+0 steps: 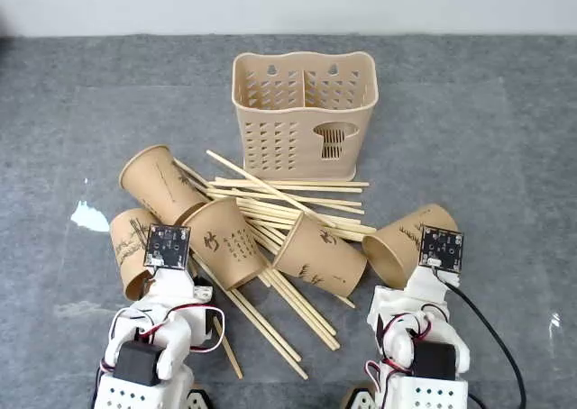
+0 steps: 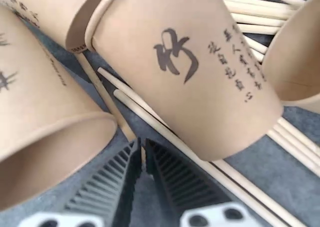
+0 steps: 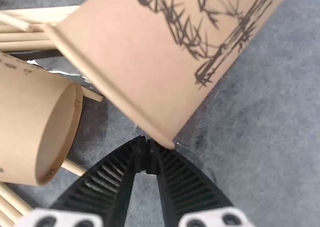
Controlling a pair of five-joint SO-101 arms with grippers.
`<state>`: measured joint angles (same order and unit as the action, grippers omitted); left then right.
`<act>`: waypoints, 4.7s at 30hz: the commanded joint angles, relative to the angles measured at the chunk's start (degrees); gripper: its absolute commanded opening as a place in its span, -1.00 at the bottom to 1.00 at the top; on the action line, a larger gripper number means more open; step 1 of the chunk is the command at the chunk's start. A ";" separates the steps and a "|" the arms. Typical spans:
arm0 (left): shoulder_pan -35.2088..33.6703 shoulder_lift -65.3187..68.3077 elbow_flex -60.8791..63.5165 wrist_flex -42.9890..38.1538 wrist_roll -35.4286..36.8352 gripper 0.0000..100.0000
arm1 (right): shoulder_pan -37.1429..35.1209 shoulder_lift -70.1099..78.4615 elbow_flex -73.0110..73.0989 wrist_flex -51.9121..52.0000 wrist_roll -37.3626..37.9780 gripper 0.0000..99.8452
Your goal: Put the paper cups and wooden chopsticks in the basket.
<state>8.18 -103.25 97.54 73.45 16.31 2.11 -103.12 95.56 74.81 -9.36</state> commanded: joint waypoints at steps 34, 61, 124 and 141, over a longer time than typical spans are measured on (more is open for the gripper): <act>-0.26 -1.05 -1.10 -1.23 0.00 -0.97 | 0.57 -0.84 0.88 0.13 -0.26 -0.98; -0.26 -1.05 -1.10 -1.23 0.00 -0.97 | 1.98 -0.84 -2.29 1.27 0.09 -0.98; -0.26 -1.05 -1.10 -1.23 0.00 -0.97 | 3.74 -0.84 -11.60 -22.55 54.59 -0.98; -0.26 -1.05 -1.10 -1.23 0.00 -0.97 | 8.57 -0.75 -35.78 -24.04 47.56 -0.98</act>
<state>8.18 -103.25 97.54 73.45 16.31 10.90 -103.65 65.58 52.22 41.19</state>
